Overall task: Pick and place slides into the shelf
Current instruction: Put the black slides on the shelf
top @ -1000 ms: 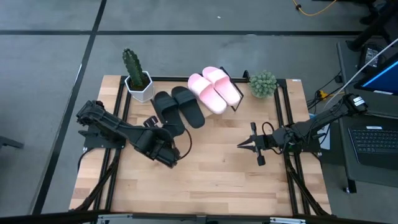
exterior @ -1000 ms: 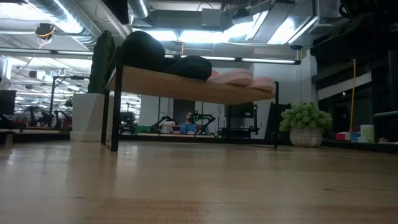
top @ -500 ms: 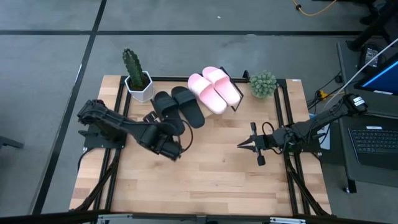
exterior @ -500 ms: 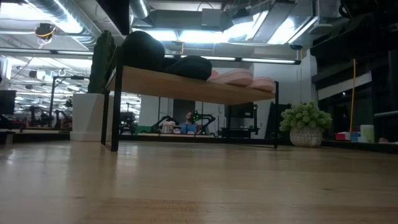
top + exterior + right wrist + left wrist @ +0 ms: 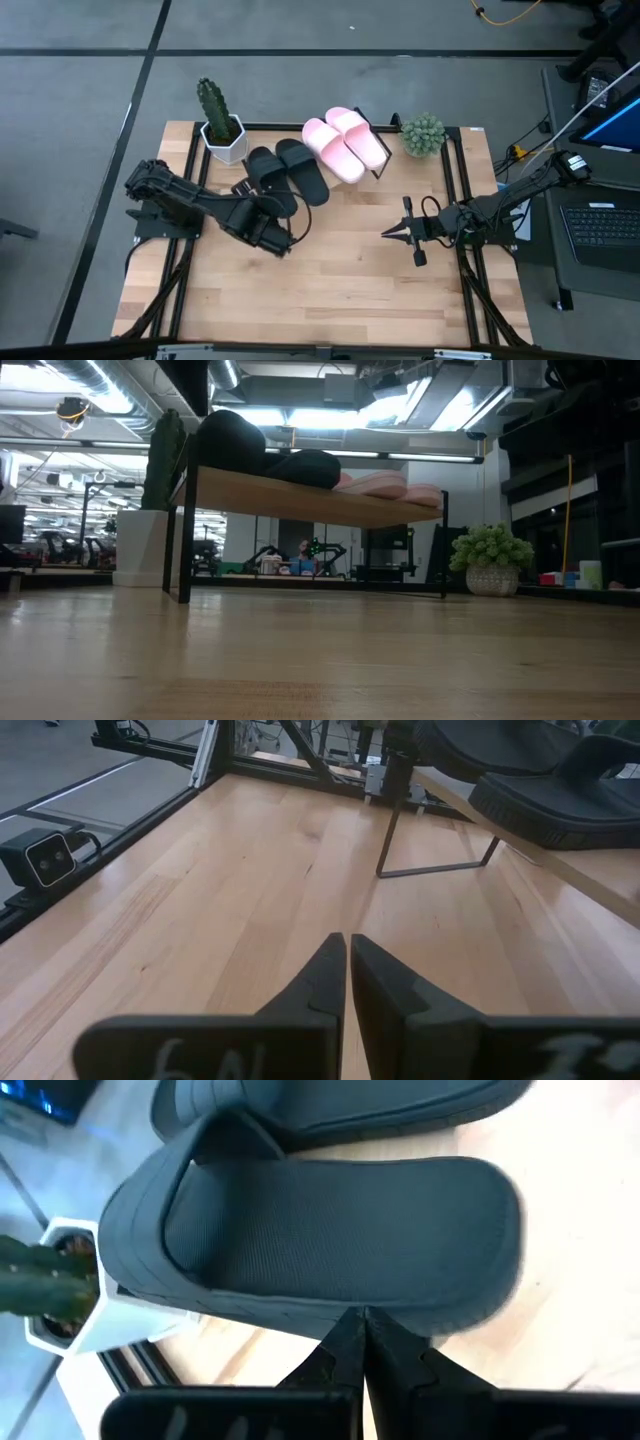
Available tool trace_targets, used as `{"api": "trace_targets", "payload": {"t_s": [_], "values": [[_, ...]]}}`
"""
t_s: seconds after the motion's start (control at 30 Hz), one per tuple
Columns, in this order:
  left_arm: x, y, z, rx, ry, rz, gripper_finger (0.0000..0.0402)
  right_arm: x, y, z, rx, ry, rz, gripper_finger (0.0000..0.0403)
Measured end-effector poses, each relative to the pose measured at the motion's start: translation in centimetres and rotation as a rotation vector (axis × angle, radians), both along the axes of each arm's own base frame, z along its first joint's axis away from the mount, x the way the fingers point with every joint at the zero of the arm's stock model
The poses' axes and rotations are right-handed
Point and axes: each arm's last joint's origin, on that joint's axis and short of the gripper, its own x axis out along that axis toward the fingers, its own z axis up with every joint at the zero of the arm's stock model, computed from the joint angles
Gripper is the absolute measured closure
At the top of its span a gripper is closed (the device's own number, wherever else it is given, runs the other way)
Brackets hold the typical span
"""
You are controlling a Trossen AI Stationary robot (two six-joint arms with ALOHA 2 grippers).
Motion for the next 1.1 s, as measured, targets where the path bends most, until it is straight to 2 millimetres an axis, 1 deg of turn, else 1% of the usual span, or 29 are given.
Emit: {"api": "trace_targets", "payload": {"t_s": [0.23, 0.47, 0.53, 0.63, 0.73, 0.83, 0.93, 1.0, 1.1], "values": [[-1.8, -2.2, 1.4, 0.087, -0.112, -0.084, 0.0401, 0.0, 0.0, 0.0, -0.003, 0.0, 0.001, 0.0379], [-4.2, -6.5, 2.1, 0.199, -0.278, -0.224, 0.0401, 0.0, 0.0, 0.0, 0.0, 0.0, 0.0, 0.0379], [-5.0, -7.8, 1.8, 0.213, -0.339, -0.252, 0.0401, 0.0, 0.0, 0.0, 0.001, -0.001, 0.0, 0.0379], [-6.2, -9.5, 0.8, 0.23, -0.408, -0.289, 0.0401, 0.0, 0.0, 0.1, 0.005, -0.01, 0.0, 0.0379], [-7.2, -10.7, -0.8, 0.229, -0.456, -0.31, 0.0401, 0.1, 0.0, 0.2, 0.009, -0.023, 0.0, 0.0379], [-8.2, -11.4, -2.3, 0.261, -0.504, -0.33, 0.0401, 0.1, 0.0, 0.4, 0.006, -0.042, 0.003, 0.0379], [-9.0, -11.4, -3.4, 0.26, -0.537, -0.308, 0.0401, 0.1, 0.1, 0.7, 0.0, -0.073, 0.006, 0.0379], [-9.7, -10.9, -3.4, 0.245, -0.566, -0.284, 0.0401, 0.2, 0.1, 1.0, -0.007, -0.1, 0.01, 0.0379], [-10.4, -9.5, -2.7, 0.225, -0.602, -0.224, 0.0401, 0.2, 0.1, 1.1, -0.017, -0.119, 0.013, 0.0379]]}}
